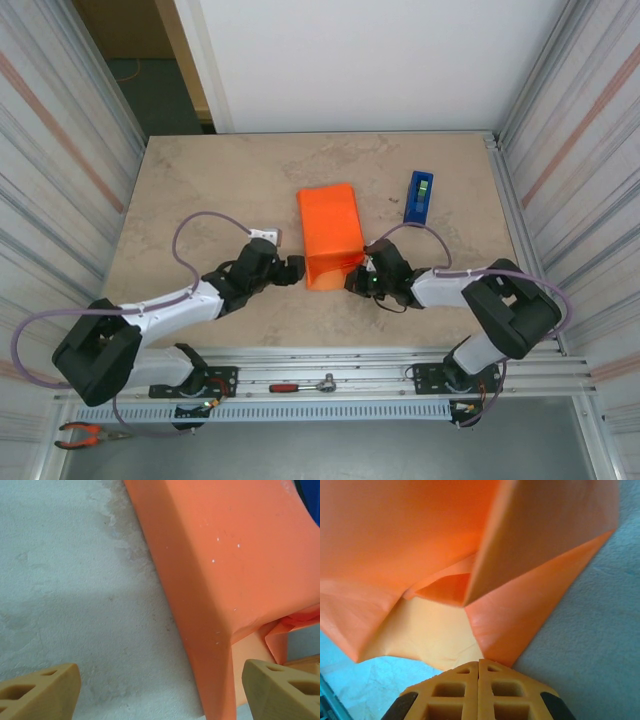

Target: Wrap the gift box in paper

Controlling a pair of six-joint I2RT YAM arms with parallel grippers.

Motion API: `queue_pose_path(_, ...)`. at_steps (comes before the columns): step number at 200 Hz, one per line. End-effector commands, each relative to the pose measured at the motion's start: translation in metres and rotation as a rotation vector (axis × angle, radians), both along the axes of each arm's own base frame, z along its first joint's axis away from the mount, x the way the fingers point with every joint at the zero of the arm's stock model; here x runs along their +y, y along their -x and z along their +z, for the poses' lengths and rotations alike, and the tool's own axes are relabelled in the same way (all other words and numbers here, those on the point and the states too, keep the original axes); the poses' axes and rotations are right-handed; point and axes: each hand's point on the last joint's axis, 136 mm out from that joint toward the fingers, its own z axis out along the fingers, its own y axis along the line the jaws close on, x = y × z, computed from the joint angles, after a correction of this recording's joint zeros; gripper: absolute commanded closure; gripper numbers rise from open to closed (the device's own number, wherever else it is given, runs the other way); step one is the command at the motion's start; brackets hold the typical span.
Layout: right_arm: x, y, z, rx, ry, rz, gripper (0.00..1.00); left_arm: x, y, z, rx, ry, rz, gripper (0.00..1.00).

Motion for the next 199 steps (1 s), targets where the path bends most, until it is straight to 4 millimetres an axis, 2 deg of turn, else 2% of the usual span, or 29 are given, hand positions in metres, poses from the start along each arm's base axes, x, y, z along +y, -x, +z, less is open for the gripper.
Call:
queue_pose_path(1, -0.016, -0.004, 0.011, -0.027, 0.019, -0.024, 1.00, -0.003, -0.006, 0.011, -0.031, -0.002, 0.003, 0.15)
queue_pose_path(39, -0.031, -0.021, 0.019, -0.034, 0.003, -0.067, 1.00, -0.004, -0.005, 0.010, -0.026, 0.026, 0.009, 0.16)
queue_pose_path(58, -0.028, -0.028, 0.020, -0.036, -0.007, -0.067, 1.00, -0.006, -0.004, 0.007, -0.021, 0.037, 0.012, 0.17)
queue_pose_path(101, -0.019, -0.039, 0.014, -0.030, -0.033, -0.081, 1.00, -0.019, 0.004, -0.002, -0.015, 0.081, 0.000, 0.30)
queue_pose_path(124, -0.015, -0.038, 0.005, -0.011, -0.034, -0.081, 1.00, -0.030, 0.008, -0.009, -0.013, 0.076, -0.011, 0.31)
queue_pose_path(159, -0.012, -0.032, -0.004, 0.006, -0.027, -0.078, 1.00, -0.035, 0.010, -0.025, 0.003, 0.015, 0.024, 0.32)
queue_pose_path(199, -0.009, -0.025, -0.007, 0.011, -0.020, -0.081, 1.00, -0.040, 0.003, -0.030, -0.005, -0.024, 0.054, 0.41)
